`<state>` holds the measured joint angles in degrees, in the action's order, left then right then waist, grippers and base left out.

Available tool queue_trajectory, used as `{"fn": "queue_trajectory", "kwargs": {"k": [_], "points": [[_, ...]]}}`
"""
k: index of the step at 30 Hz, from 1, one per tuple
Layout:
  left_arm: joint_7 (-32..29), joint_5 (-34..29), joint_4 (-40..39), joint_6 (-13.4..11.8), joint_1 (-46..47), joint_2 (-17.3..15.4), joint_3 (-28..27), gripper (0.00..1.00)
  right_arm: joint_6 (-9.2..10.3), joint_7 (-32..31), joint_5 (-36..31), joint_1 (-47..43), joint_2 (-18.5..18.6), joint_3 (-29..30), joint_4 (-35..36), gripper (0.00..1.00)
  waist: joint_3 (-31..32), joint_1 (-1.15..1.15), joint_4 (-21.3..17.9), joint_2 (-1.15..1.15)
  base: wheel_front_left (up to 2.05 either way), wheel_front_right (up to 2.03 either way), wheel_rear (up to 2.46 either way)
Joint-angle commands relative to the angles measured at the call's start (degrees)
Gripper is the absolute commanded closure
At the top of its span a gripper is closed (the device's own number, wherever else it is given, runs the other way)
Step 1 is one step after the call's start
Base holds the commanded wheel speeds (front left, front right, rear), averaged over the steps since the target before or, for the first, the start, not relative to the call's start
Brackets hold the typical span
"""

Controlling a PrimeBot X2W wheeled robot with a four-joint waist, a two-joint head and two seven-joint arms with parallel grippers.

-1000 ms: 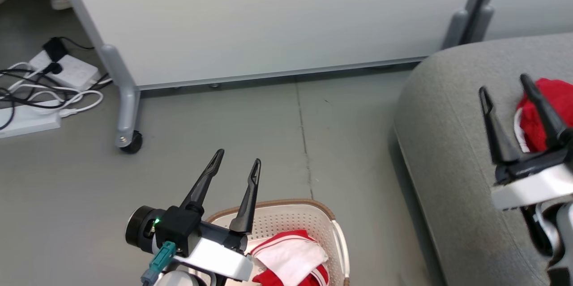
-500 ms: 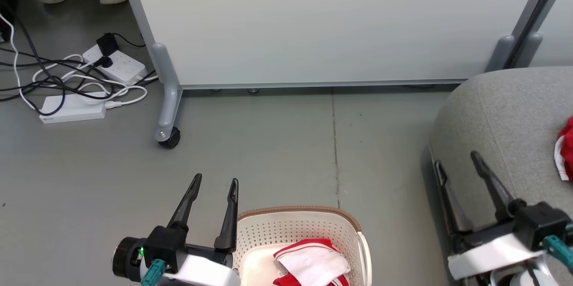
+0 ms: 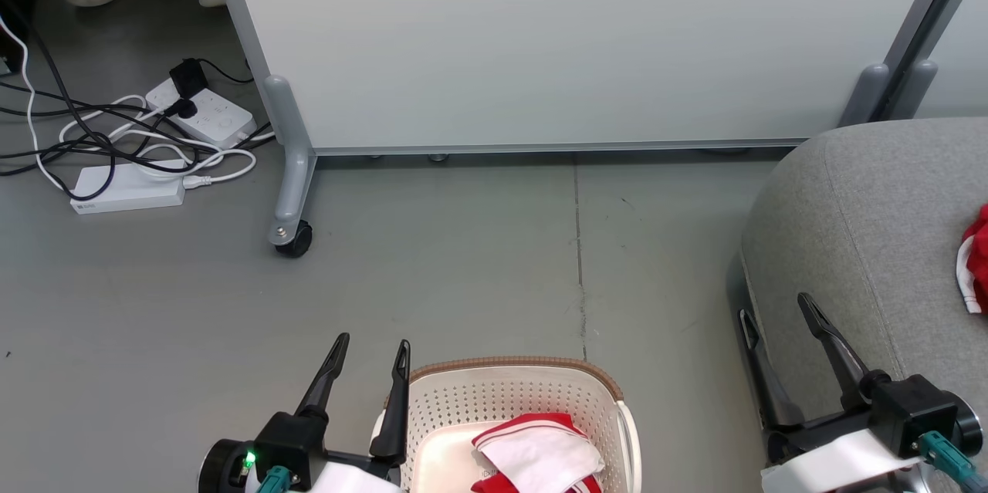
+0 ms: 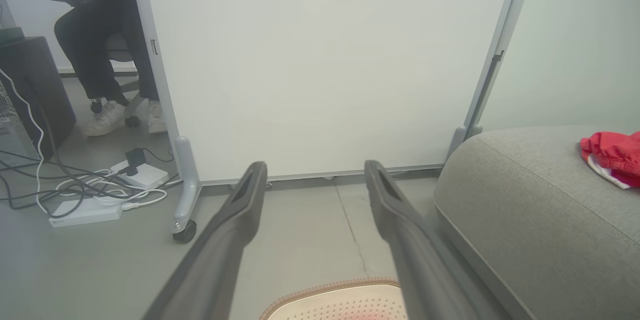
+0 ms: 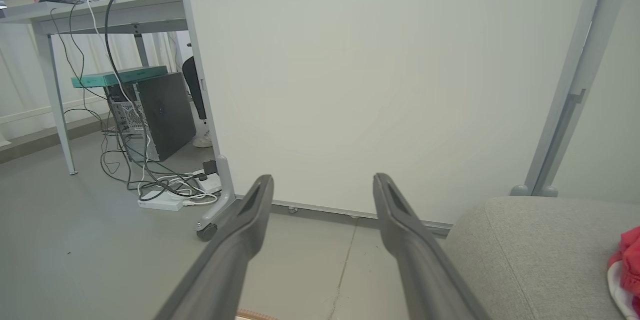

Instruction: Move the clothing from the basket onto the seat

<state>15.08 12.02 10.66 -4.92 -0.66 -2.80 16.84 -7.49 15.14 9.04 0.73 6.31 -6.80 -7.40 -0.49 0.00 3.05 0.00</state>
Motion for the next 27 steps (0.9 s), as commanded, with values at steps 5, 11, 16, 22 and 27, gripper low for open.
{"fn": "queue_trajectory", "kwargs": {"k": [5, 11, 16, 22, 27], "points": [[0.0, 0.0, 0.3, 0.2, -0.2, -0.2, 0.1, 0.0, -0.01, 0.1, -0.2, -0.1, 0.1, 0.1, 0.0, 0.0, 0.1, 0.0, 0.0, 0.0, 0.0, 0.0, 0.0], [0.0, 0.0, 0.6, 0.8, 0.1, -0.2, 0.5, 0.0, -0.01, 0.1, -0.4, -0.2, 0.1, 0.3, 0.2, 0.0, 0.0, 0.0, 0.4, 0.0, 0.0, 0.0, 0.0], [0.0, -0.1, 0.7, 0.9, 0.3, -0.2, 0.9, 0.0, -0.01, 0.1, -0.7, 0.0, 0.4, 0.7, 0.5, 0.0, -0.2, 0.0, 0.6, 0.0, 0.0, 0.0, 0.0], [0.0, -0.2, 0.9, 0.7, 0.4, -0.2, 1.2, 0.0, -0.01, 0.1, -1.1, -0.3, 0.7, 0.8, 0.6, 0.0, -0.5, 0.0, 0.7, 0.0, 0.0, 0.0, 0.0], [0.0, -0.7, 1.6, 1.0, 1.3, -0.2, 2.0, 0.0, -0.01, 0.1, -1.8, 0.2, 0.9, 2.3, 0.2, 0.0, -1.9, 0.0, 0.4, 0.0, 0.0, 0.0, 0.0]]}}
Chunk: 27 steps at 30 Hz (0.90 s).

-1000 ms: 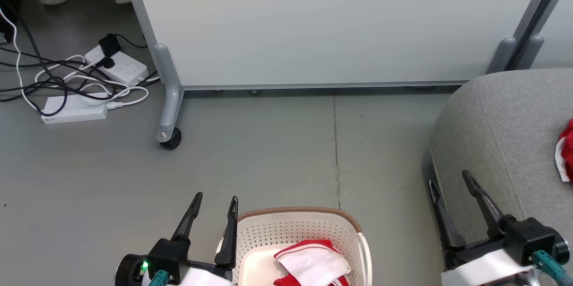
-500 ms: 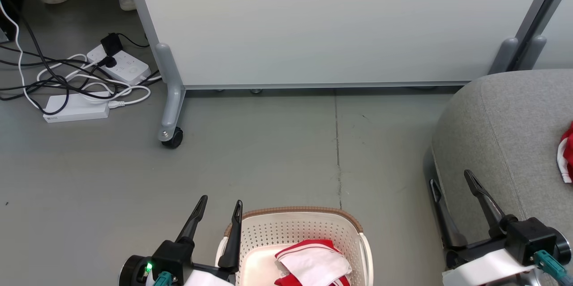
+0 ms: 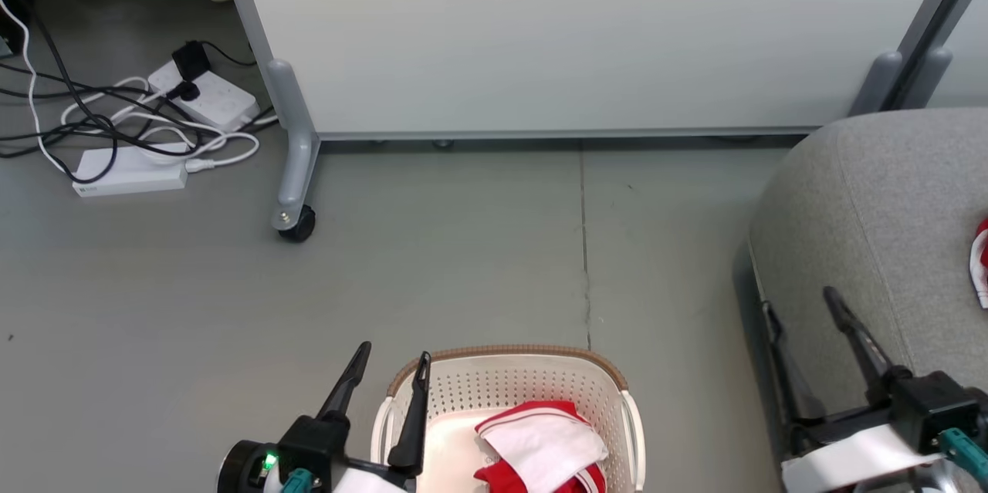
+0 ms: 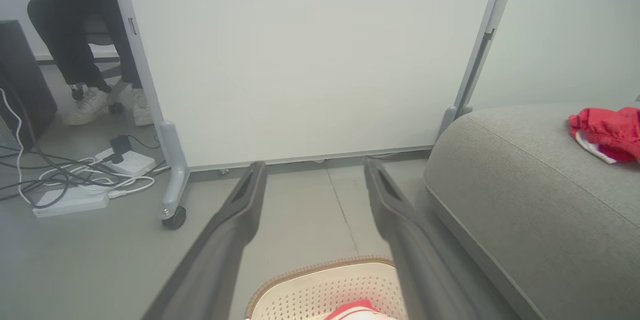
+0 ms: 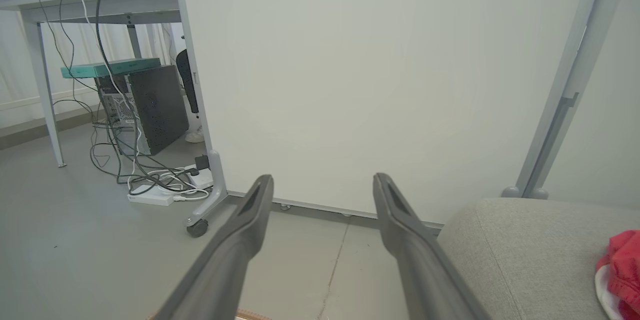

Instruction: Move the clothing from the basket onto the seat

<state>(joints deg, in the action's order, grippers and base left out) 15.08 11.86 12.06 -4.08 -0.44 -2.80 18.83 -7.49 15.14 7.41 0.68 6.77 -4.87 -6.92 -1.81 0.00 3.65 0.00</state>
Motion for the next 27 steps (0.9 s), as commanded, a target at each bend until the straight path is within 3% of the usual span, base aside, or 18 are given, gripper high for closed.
{"fn": "queue_trajectory", "kwargs": {"k": [1, 7, 17, 27], "points": [[0.0, -0.8, 0.8, 0.5, 1.4, -0.2, 0.4, 0.0, -0.01, 0.1, -0.6, 0.6, 0.4, 0.9, -0.5, 0.0, -1.1, 0.0, -0.3, 0.0, 0.0, 0.0, 0.0], [0.0, -2.4, 4.5, 2.1, 5.1, -0.2, 3.1, 0.0, -0.01, 0.1, -2.6, 2.1, -0.2, 4.7, 0.1, 0.0, -6.8, 0.0, -1.7, 0.0, 0.0, 0.0, 0.0], [0.0, -5.4, 13.5, 5.8, 17.3, -0.2, 9.2, 0.0, -0.01, 0.1, -2.8, 5.5, 0.9, 7.8, 4.0, 0.0, -23.4, 0.0, -4.8, 0.0, 0.0, 0.0, 0.0], [0.0, -12.3, 31.9, 8.6, 31.8, -1.3, 15.7, 0.0, -0.01, 0.1, -3.4, 10.3, 1.3, 4.8, 6.6, 0.0, -39.1, 0.0, -10.6, 0.0, 0.0, 0.0, 0.0]]}}
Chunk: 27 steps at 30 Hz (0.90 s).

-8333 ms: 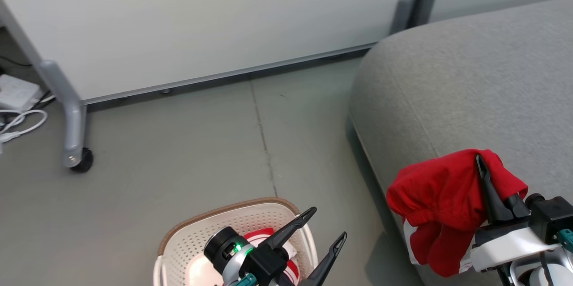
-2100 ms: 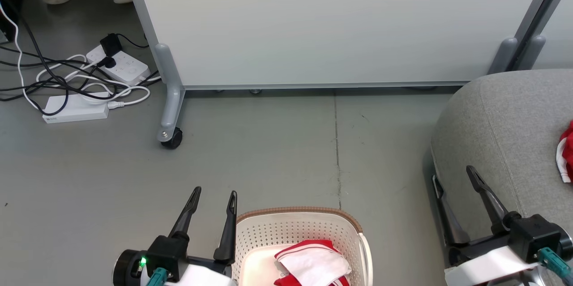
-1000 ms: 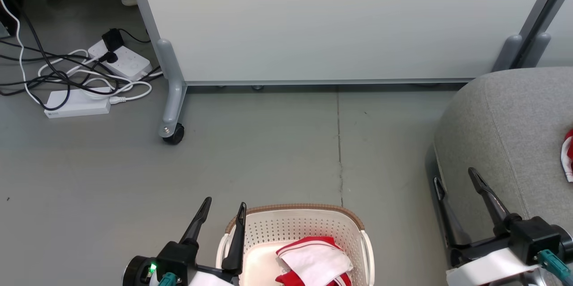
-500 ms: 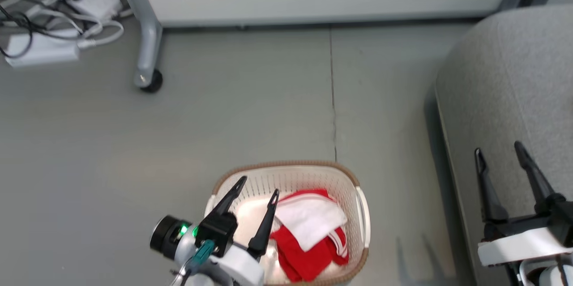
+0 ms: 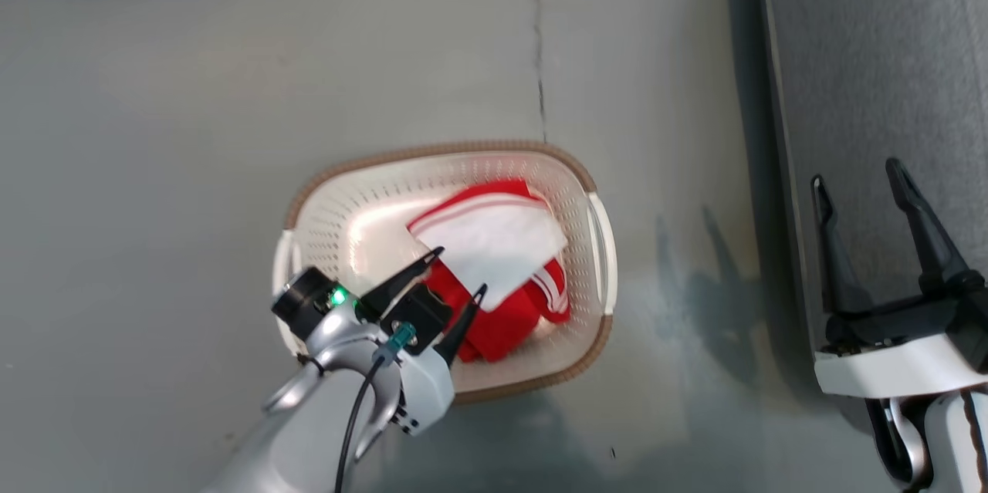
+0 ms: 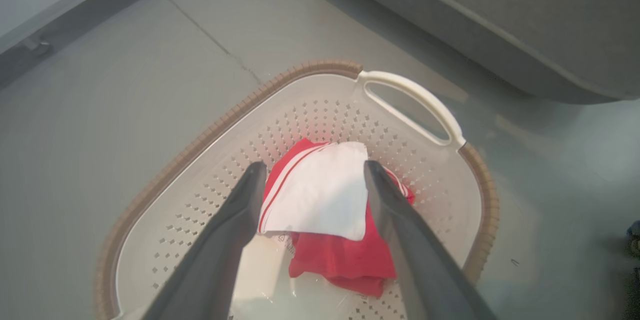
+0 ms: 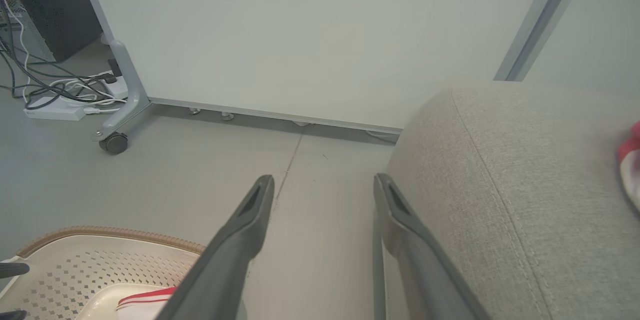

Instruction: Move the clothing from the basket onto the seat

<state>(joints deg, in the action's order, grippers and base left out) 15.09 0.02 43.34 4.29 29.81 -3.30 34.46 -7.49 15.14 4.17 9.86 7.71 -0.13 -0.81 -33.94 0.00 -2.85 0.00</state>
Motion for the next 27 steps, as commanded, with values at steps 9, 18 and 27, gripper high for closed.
{"fn": "queue_trajectory", "kwargs": {"k": [9, 18, 27], "points": [[0.0, -4.9, 16.4, 2.8, 13.9, -2.7, 7.5, 0.0, -0.01, 0.1, 2.3, 4.6, -1.9, -2.6, 2.6, 0.0, -16.7, 0.0, -9.3, 0.0, 0.0, 0.0, 0.0], [0.0, -7.2, 24.9, 3.1, 21.6, -3.7, 13.1, 0.0, -0.01, 0.1, 1.7, 6.6, -3.6, -5.2, 2.5, 0.0, -22.1, 0.0, -13.1, 0.0, 0.0, 0.0, 0.0], [-1.9, -8.5, 29.2, 0.9, 26.1, -3.5, 15.6, 0.0, -0.01, 0.1, 1.4, 6.3, -4.6, -6.6, 3.3, 0.0, -24.0, 0.0, -14.4, 0.0, 0.0, 0.0, 0.0]]}}
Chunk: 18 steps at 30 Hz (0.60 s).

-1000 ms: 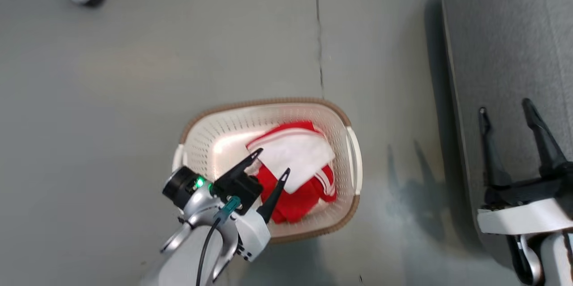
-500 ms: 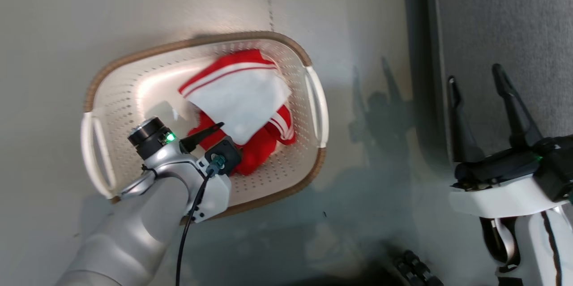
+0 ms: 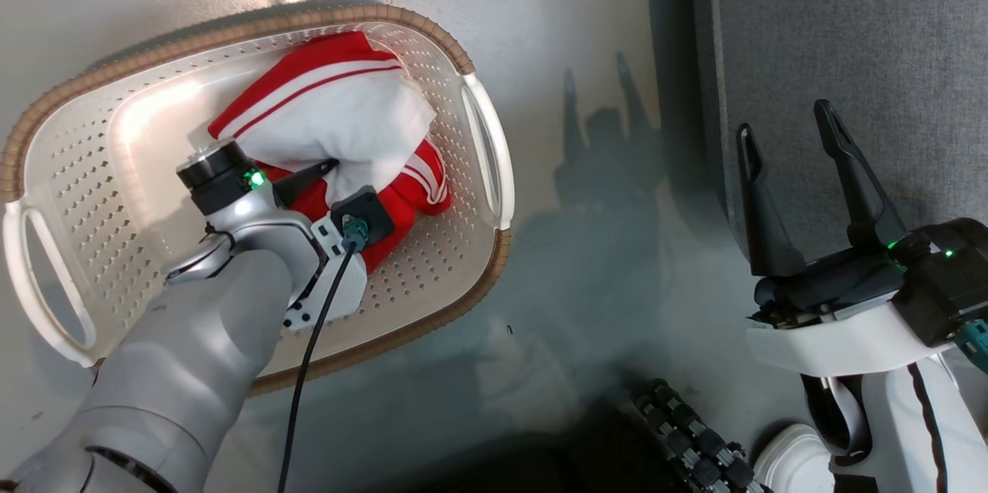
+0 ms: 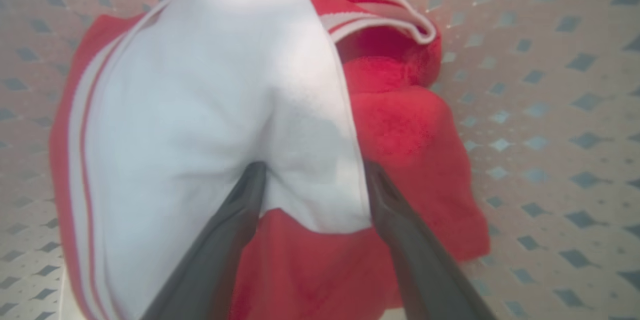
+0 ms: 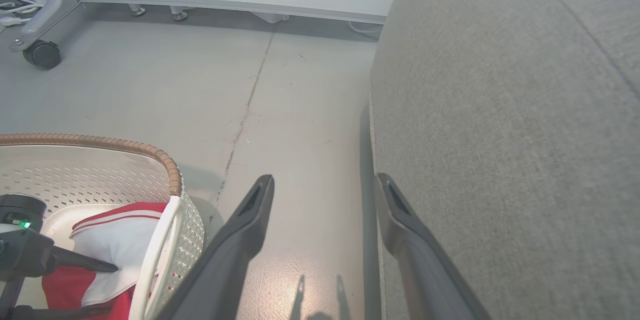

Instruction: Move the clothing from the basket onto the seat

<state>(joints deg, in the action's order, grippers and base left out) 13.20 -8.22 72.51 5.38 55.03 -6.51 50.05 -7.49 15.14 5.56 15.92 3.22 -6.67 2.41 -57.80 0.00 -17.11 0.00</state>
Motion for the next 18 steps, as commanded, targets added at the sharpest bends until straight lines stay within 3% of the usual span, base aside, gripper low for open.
{"fn": "queue_trajectory", "kwargs": {"k": [1, 8, 13, 18], "points": [[-0.1, -0.2, 0.2, -0.6, 1.3, -0.1, 0.1, 0.0, -0.01, 0.1, 0.1, 0.3, -0.2, -0.2, 0.2, 0.0, -0.3, 0.0, -0.2, 0.0, 0.0, 0.0, 0.0], [-4.1, -0.8, 1.1, -2.2, 3.3, 0.7, 1.5, 0.0, -0.01, 0.1, 0.4, -0.2, -0.3, -1.5, 0.4, 0.0, -1.1, 0.0, -0.5, 0.0, 0.0, 0.0, 0.0], [-11.0, 0.1, 1.3, -3.7, 4.1, 0.5, 1.2, 0.0, -0.01, 0.1, 0.2, -0.9, -0.3, -2.3, 0.6, 0.0, -1.4, 0.0, -0.7, 0.0, 0.0, 0.0, 0.0], [-15.1, 1.4, 1.4, -3.5, 4.1, 1.2, 0.9, 0.0, -0.01, 0.1, 0.0, -1.3, -0.3, -3.3, 0.5, 0.0, -1.5, 0.0, -0.8, 0.0, 0.0, 0.0, 0.0]]}}
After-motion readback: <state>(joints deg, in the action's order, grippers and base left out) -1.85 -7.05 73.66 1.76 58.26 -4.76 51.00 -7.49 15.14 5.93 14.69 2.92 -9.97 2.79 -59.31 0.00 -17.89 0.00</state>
